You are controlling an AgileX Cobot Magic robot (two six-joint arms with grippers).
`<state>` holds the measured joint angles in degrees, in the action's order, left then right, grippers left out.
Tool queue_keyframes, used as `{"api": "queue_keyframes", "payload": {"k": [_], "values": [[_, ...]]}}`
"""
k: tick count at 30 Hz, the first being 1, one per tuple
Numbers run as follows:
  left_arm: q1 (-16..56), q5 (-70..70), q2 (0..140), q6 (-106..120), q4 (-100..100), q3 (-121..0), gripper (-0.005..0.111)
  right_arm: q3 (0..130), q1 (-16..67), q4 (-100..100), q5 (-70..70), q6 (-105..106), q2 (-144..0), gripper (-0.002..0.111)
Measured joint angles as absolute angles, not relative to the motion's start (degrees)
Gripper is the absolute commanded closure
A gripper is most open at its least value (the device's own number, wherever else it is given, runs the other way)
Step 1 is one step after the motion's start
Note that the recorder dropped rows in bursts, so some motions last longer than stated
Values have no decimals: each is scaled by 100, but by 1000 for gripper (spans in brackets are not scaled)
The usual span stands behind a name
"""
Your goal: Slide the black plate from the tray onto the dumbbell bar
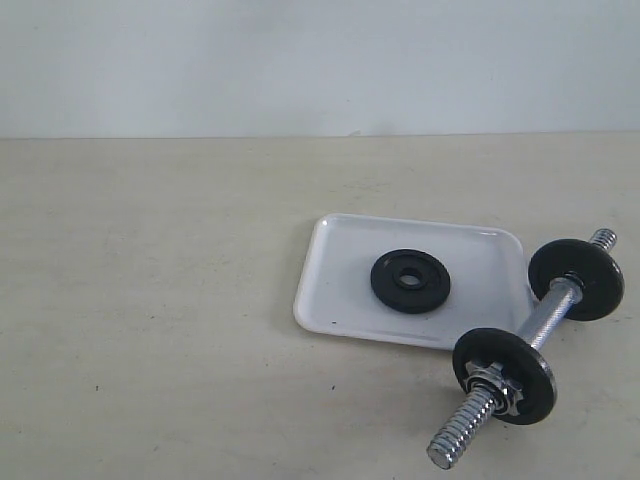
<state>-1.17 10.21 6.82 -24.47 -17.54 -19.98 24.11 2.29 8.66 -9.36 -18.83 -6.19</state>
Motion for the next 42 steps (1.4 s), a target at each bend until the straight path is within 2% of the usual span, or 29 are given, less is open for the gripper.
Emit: {"api": "queue_keyframes", "payload": {"k": [3, 6, 10, 13, 19, 22, 25, 28, 33, 36, 42], "values": [[7, -985, 1559, -2700, -1847, -2505, 102, 3194, 229, 852, -3538, -1354, -1607, 109], [158, -1958, 2034, -2086, -1310, -2558, 102, 3267, 229, 691, -4570, -1009, -2235, 109], [234, -1975, 2239, -911, -406, -2558, 102, 3291, 229, 592, -4479, -928, -2453, 109], [234, -1491, 2220, -804, -207, -2562, 102, 3298, 229, 592, -4455, -928, -2462, 109], [234, -1489, 2220, -789, -152, -2562, 102, 3298, 229, 301, -4455, -915, -2466, 109], [234, -1274, 2220, -789, -141, -2562, 102, 3298, 229, 213, -3877, -811, -2466, 109], [234, -996, 2232, -635, -129, -2562, 102, 3298, 229, 31, -3029, 540, -2476, 109], [409, -1115, 2508, -109, -54, -2696, 102, 3298, 229, -515, -3145, 1416, -2764, 109], [1085, -2595, 3851, 2215, 1387, -3632, 102, 3688, 229, -1919, -4579, 2718, -4414, 109], [1194, -3308, 4510, 3176, 2299, -4068, 102, 3959, 229, -2196, -5119, 2874, -5213, 109], [1206, -4325, 5616, 5065, 3860, -4353, 102, 4098, 229, -2234, -5288, 2680, -6331, 109]]}}
